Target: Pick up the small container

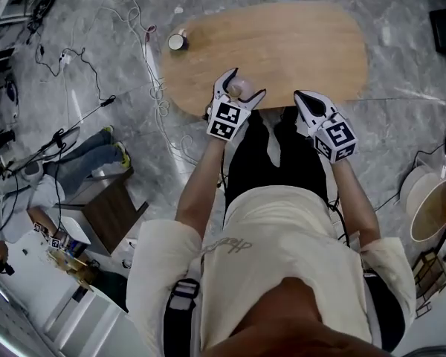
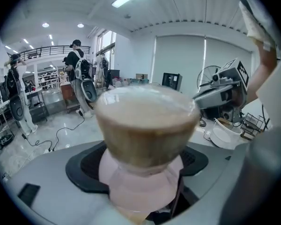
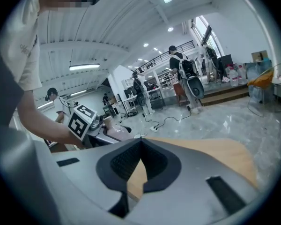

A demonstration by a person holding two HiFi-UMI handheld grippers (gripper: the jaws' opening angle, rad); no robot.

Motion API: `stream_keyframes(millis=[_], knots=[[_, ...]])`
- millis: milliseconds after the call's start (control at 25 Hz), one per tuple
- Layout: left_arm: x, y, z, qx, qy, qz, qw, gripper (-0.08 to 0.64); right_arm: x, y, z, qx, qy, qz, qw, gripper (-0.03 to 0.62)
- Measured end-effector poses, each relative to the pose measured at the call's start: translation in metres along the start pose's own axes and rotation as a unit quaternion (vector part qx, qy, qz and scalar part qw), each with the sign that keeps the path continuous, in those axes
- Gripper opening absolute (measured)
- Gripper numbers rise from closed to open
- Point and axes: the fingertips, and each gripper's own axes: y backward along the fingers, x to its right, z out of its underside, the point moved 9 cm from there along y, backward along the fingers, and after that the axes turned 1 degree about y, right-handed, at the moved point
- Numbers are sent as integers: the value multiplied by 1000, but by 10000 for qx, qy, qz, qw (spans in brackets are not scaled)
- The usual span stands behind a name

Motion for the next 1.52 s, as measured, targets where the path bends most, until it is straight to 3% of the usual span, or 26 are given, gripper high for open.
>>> stream_keyframes(millis=[320,600,1040,1320,1520], knots=[[19,67,-79,340,-42,-90,9994,416,-13,39,-49,300,-76,30,9995,-2],[19,116,-124,741,12,-259,9969,416,-18,62,-94,675,187,222,9973,-1],[15,188,-177,1301,80,-386,9907,416,-41,107,-153,1185,445,360,9913,-2],[20,220,-204,1524,-182,-456,9871,416,-55,128,-194,1529,685,396,9851,-2],[13,237,-217,1740,-171,-455,9835,416,-64,142,-224,1787,885,497,9786,-2]])
